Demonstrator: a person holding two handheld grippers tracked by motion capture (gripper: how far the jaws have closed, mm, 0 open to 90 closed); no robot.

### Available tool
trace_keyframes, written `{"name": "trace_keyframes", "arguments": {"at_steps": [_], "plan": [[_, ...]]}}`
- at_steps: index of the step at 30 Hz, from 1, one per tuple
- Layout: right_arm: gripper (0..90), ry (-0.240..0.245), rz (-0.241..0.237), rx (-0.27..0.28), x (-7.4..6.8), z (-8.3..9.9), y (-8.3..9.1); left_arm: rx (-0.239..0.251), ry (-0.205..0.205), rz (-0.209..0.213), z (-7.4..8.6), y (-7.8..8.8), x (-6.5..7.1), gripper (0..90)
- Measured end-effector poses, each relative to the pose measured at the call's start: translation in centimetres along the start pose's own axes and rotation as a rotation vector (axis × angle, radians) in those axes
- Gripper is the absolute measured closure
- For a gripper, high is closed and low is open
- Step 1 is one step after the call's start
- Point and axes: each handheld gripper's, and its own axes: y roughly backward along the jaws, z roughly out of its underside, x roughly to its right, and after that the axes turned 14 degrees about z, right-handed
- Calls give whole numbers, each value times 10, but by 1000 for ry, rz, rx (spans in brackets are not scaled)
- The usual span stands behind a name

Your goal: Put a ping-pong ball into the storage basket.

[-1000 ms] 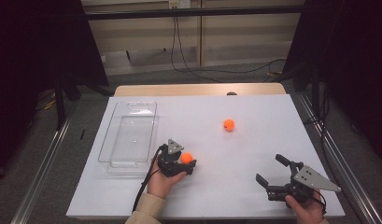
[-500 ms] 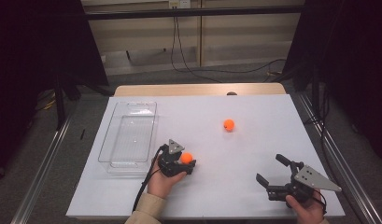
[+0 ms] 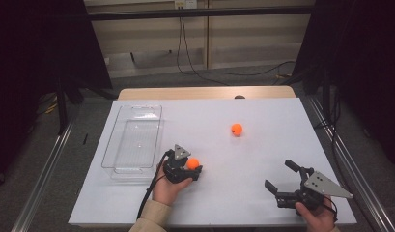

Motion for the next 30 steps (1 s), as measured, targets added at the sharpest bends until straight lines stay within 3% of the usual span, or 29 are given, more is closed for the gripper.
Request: {"name": "trace_keyframes", "arguments": {"at_steps": [30], "plan": [[14, -4, 2, -2, 0, 0, 0, 7, 10, 13, 0, 2, -1, 441]]}}
